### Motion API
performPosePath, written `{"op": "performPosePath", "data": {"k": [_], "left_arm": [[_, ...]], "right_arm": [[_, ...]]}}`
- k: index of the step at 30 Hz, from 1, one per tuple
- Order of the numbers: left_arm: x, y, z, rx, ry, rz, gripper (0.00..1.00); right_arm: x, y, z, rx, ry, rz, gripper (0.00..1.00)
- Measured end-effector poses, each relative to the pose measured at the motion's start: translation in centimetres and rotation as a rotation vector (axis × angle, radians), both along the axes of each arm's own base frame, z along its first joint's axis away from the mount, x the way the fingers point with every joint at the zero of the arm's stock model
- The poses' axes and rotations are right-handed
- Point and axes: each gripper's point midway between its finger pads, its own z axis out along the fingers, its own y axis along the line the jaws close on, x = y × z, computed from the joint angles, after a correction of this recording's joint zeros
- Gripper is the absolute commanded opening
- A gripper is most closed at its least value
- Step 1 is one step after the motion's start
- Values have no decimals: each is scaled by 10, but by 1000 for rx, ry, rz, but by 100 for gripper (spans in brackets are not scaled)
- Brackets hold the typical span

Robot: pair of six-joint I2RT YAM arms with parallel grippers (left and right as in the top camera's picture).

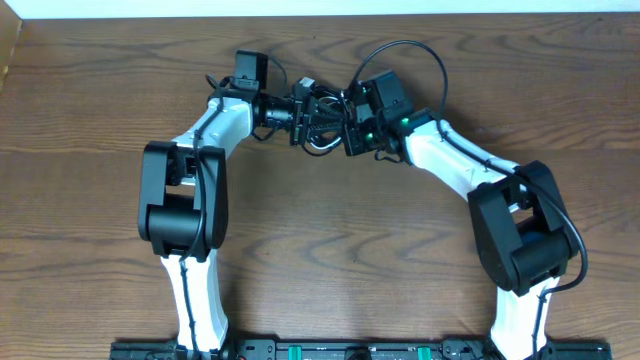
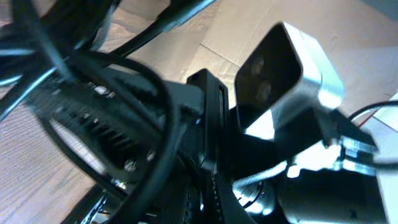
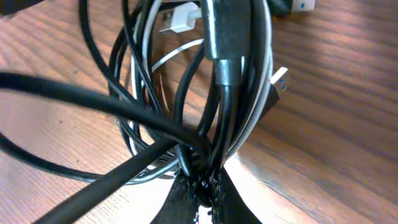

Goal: Untangle cables

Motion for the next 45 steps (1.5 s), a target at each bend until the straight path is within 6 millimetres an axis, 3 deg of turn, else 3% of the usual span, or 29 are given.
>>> {"op": "performPosePath", "data": {"k": [6,12,17,18,21,24,32,37,39,42,45], "left_arm": [[-3,2,-7,29,52,12,7],[-5,19,12,-54,99,14,7],[2,34,27,-76,34,41,7],[3,36,33,-81,-8,41,8],[0,35,52,-90,-126,26,21],[-7,22,59,-87,-225,-9,28],[-27,-15,17,127,-278,-73,29],[-38,-2,-16,334,-221,-84,30],[-42,7,-27,421,-202,-94,35],[-35,16,-41,558,-260,-99,47],[-27,12,-50,658,-350,-113,50]], "right_arm": [[2,-33,-5,37,122,-113,1],[13,-103,-30,-8,241,-342,1],[6,-124,-32,28,324,-384,2],[2,-123,-32,47,347,-372,5],[-14,-117,-29,105,425,-325,25],[-22,-107,-25,163,460,-276,47],[-26,-96,-14,255,472,-196,53],[-22,-109,-10,295,472,-209,53],[-19,-114,-9,301,467,-218,52],[-16,-121,-10,296,457,-229,51],[-14,-123,-11,282,440,-229,48]]}}
